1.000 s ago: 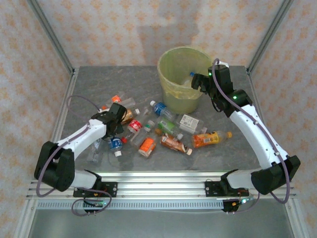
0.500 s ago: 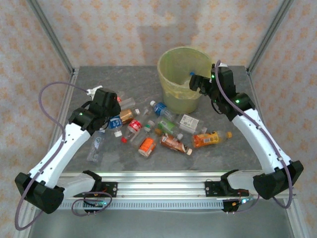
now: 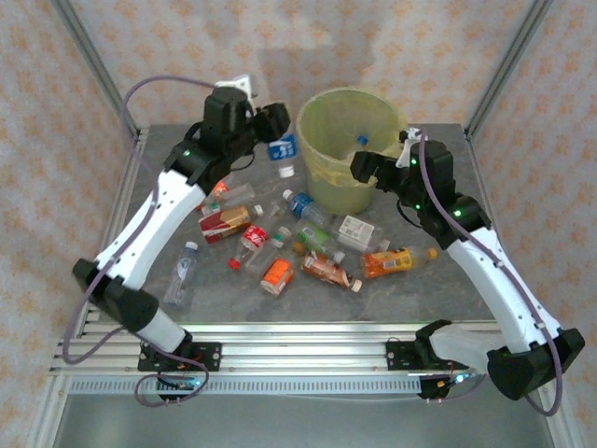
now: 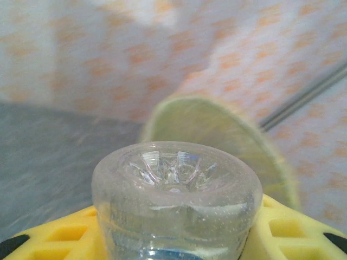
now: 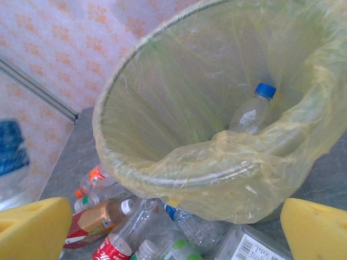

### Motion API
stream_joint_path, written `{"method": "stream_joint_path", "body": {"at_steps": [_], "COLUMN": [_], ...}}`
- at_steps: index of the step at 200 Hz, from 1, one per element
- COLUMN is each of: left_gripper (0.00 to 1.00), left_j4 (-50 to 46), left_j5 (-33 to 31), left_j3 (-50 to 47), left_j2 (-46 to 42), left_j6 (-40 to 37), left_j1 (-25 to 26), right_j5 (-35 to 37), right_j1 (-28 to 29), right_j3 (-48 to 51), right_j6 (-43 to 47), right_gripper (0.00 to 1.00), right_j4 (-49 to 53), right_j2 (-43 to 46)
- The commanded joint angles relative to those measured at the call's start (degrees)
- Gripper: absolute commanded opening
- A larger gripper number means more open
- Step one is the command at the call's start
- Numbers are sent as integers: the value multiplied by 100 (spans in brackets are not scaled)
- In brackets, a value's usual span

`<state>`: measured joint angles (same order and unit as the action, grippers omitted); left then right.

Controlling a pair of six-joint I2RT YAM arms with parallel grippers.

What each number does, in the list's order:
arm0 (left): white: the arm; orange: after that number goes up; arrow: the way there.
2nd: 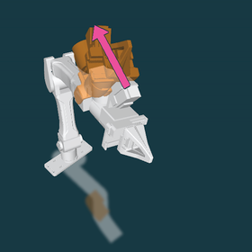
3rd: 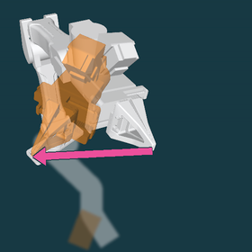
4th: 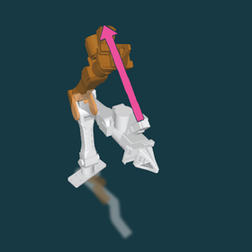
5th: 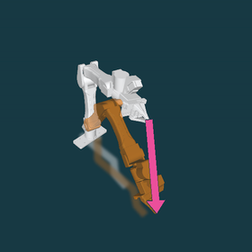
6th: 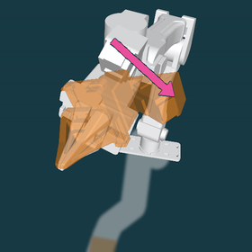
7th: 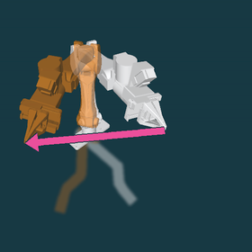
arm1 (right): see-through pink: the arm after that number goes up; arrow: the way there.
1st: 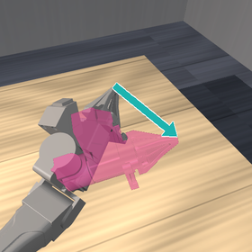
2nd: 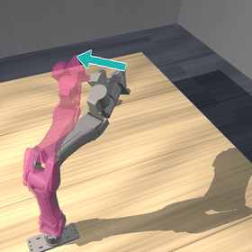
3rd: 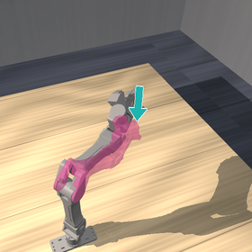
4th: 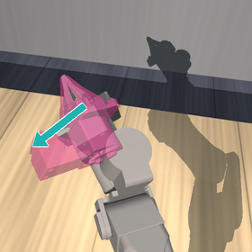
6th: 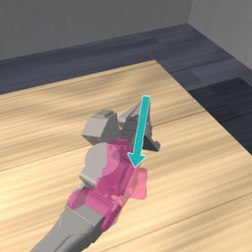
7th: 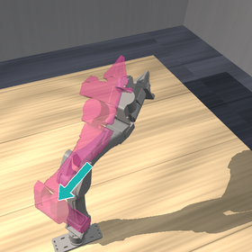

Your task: Put the plastic bottles in the bin

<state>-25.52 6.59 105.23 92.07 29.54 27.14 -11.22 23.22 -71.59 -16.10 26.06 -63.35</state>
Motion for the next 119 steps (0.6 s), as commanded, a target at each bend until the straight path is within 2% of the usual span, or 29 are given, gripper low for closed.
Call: {"method": "stream_joint_path", "body": {"at_steps": [1,33,77,91,119], "left_gripper": [48,48,49,50,51], "left_j4": [684,565,-108,-138,-207], "left_j5": [495,677,905,1002,796], "left_j3": [996,2784,5595,5889,5666], "left_j2": [511,1852,3881,4201,4285], "left_j6": [-405,-706,-1158,-1266,-1573], "left_j1": [117,167,178,171,171], "right_j5": [447,764,1645,1976,2976], "right_j1": [33,33,33,38,33], "right_j3": [135,203,251,252,306], "right_j6": [-149,-249,-522,-636,-1097], "right_gripper": [99,99,99,99,99], "right_j4": [-122,33,473,681,1386], "right_j2": [361,535,559,586,745]}}
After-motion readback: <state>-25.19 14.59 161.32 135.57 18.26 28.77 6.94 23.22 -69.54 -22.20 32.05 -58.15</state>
